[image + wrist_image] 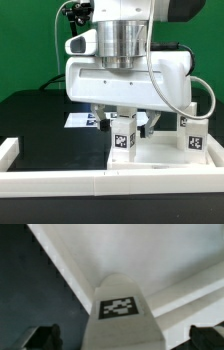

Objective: Assemble square table

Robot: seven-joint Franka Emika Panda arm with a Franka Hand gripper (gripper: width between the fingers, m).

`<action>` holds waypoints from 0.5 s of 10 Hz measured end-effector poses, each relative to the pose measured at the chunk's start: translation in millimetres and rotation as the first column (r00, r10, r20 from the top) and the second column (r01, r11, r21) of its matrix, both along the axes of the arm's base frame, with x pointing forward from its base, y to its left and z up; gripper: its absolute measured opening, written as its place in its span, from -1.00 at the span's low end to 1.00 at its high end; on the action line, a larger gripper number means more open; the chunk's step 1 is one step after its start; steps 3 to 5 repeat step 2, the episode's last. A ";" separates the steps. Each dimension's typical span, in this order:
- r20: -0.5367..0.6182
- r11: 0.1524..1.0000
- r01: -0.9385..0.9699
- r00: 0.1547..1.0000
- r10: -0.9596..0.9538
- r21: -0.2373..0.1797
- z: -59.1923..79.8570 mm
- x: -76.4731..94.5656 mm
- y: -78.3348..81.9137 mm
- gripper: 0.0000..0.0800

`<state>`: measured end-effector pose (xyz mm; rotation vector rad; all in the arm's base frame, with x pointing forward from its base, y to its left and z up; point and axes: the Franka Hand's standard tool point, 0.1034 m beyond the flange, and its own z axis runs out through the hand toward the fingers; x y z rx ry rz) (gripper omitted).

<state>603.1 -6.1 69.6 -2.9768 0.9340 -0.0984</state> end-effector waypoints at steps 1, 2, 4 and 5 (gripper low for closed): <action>0.000 1.000 0.000 1.000 0.000 0.000 0.0 0.0 0.0 0.61; 0.000 1.000 0.000 1.000 0.000 0.000 0.0 0.0 0.0 0.62; 0.000 1.000 0.000 1.000 0.000 0.000 0.0 0.0 0.0 0.62; 0.000 1.000 0.000 1.000 0.000 0.000 0.0 0.0 0.0 0.62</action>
Offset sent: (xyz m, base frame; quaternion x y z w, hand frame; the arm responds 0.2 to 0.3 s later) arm 0.0000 0.0000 0.0000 0.0000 0.0000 0.0000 1.0000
